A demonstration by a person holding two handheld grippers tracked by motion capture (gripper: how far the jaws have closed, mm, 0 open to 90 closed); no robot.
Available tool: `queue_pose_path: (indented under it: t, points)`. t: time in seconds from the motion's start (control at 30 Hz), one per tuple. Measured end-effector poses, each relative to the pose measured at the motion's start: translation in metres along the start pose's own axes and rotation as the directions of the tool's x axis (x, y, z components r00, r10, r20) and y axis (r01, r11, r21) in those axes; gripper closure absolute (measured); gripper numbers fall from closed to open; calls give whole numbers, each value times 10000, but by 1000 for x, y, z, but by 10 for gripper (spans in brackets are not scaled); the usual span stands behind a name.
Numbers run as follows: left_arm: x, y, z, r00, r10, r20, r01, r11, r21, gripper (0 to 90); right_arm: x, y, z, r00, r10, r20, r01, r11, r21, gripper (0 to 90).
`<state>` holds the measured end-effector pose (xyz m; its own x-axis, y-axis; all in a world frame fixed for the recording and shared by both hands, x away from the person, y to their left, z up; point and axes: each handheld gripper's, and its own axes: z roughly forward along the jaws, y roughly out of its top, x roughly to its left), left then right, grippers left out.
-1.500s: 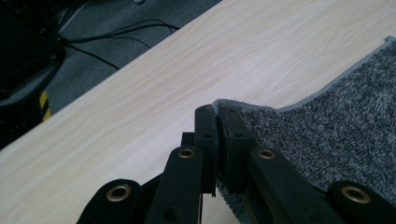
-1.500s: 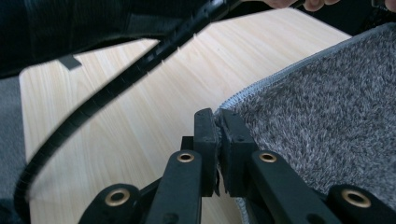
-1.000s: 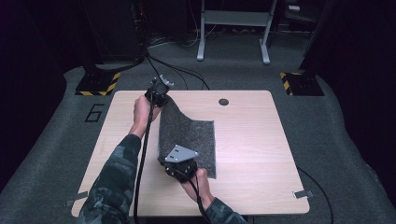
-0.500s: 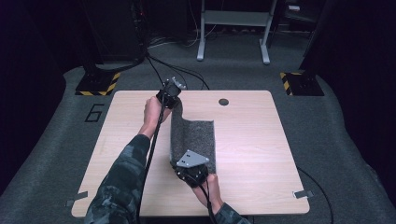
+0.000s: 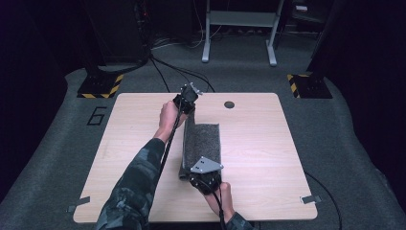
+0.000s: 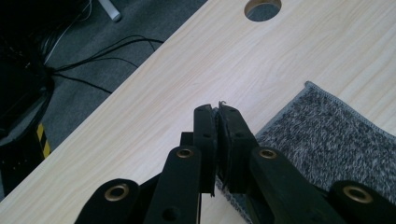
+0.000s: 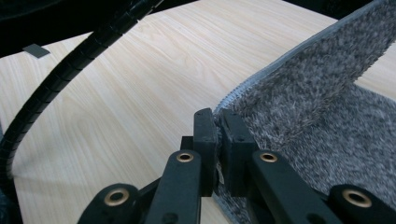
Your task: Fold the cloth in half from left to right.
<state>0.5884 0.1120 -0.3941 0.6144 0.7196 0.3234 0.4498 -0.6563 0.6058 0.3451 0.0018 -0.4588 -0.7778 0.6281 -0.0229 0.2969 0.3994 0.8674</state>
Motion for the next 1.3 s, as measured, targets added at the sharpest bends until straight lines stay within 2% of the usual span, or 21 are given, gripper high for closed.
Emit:
queue_pose_path:
  t: [0.03,0.23,0.6,0.67,0.87,1.1,1.17,1.3]
  points:
    - [-2,1,2,10000,60,-18,-60,10000,25,858,-1,-1,0,10000,-49,10,49,10000,36,857]
    - [-10,5,10,9996,267,17,-267,9994,238,859,-4,-11,3,9994,341,93,-343,9993,175,858]
    - [-26,11,26,9992,355,184,-360,9990,269,872,-12,-22,1,9982,564,205,-569,9980,277,857]
    - [-28,12,29,9990,408,156,-413,9985,367,872,-13,-24,0,9973,691,253,-702,9965,459,857]
    - [-34,13,43,9993,337,173,-350,9963,779,871,-17,-32,-1,9954,889,364,-906,9948,465,854]
    - [-39,13,55,9990,440,42,-442,9902,1328,871,-26,-41,-3,9909,1324,232,-1335,9896,534,852]
    - [-40,12,58,9993,373,-46,-363,9903,1338,870,-28,-43,-3,9882,1516,208,-1526,9865,597,851]
    - [-42,13,61,9996,285,-83,-270,9899,1390,867,-31,-45,-4,9878,1529,286,-1544,9864,569,849]
